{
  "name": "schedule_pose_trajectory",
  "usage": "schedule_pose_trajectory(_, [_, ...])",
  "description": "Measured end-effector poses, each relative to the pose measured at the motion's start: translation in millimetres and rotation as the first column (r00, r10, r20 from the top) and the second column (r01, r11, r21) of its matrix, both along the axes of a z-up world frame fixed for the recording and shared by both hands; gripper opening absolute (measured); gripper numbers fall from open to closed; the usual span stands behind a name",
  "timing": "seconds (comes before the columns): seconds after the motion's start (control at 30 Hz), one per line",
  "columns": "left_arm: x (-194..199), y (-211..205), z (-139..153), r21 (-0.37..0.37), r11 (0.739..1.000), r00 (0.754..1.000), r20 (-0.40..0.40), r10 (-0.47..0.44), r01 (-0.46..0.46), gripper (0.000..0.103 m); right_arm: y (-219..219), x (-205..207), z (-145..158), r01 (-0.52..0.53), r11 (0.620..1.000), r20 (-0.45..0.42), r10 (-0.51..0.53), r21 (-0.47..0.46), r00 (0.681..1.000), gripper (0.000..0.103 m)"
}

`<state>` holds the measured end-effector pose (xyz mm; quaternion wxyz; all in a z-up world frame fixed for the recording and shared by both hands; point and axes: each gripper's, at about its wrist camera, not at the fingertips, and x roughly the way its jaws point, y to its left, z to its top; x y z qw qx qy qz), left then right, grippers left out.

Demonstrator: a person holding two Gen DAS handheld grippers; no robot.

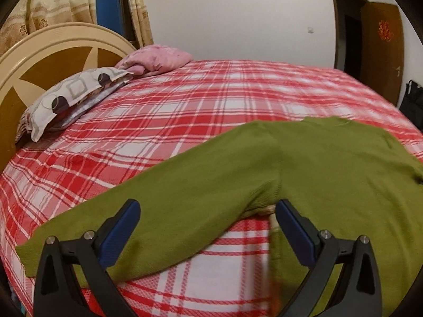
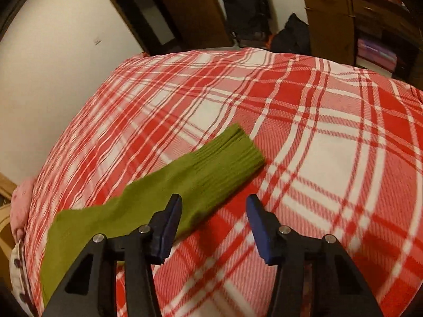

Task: Fold small clothes
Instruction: 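Grasp the cuff of the sleeve nearest the right tool with the right tool, then fold the held sleeve across the sweater body and open the right tool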

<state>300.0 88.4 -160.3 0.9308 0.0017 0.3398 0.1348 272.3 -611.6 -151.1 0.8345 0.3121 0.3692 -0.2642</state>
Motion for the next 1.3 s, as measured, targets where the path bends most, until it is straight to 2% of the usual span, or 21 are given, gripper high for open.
schedule_pose_trajectory(0.07, [4,1,-3,0.015,1.000,1.000,-0.008,0.013,-0.013,0.103,-6,6,-3,0.017,1.000,-0.004,-0.017,-0.001,1.000,0.042])
schedule_pose_trajectory(0.2, [6,4,-3,-0.019,1.000,1.000,-0.003,-0.009,0.009,0.103,-16,17,-10,0.034,0.999,-0.034,-0.034,-0.002,0.999,0.020])
schedule_pose_trajectory(0.3, [6,8,-5,-0.046,0.999,1.000,-0.006,-0.021,0.021,0.103,-14,24,-6,0.018,0.999,-0.040,-0.019,-0.035,0.999,0.010])
schedule_pose_trajectory(0.5, [3,13,-6,-0.104,0.994,0.999,0.016,-0.044,0.045,0.103,25,41,22,-0.091,0.981,-0.023,0.088,-0.173,0.996,0.008])
schedule_pose_trajectory(0.67, [1,14,-7,-0.133,0.989,0.998,0.023,-0.060,0.063,0.103,89,66,58,-0.227,0.924,0.000,0.239,-0.308,0.971,0.008])
schedule_pose_trajectory(0.73, [0,16,-7,-0.152,0.985,0.997,0.032,-0.071,0.075,0.103,124,78,71,-0.290,0.886,0.005,0.313,-0.362,0.950,0.008])
schedule_pose_trajectory(0.87, [-1,20,-8,-0.179,0.981,0.997,0.039,-0.066,0.072,0.103,199,100,88,-0.412,0.800,0.013,0.463,-0.436,0.886,0.008])
schedule_pose_trajectory(1.0, [-4,20,-7,-0.187,0.979,0.996,0.056,-0.070,0.080,0.103,281,115,92,-0.531,0.698,0.009,0.610,-0.481,0.793,0.008])
schedule_pose_trajectory(1.2, [-9,16,-3,-0.176,0.979,0.994,0.072,-0.088,0.099,0.103,372,121,65,-0.668,0.579,-0.020,0.749,-0.468,0.663,0.008])
schedule_pose_trajectory(1.27, [-10,15,-1,-0.174,0.979,0.994,0.058,-0.092,0.101,0.103,392,121,46,-0.733,0.537,-0.036,0.796,-0.418,0.604,0.008])
schedule_pose_trajectory(1.3, [-11,14,1,-0.180,0.978,0.993,0.054,-0.102,0.110,0.103,398,120,39,-0.747,0.530,-0.034,0.806,-0.402,0.591,0.009])
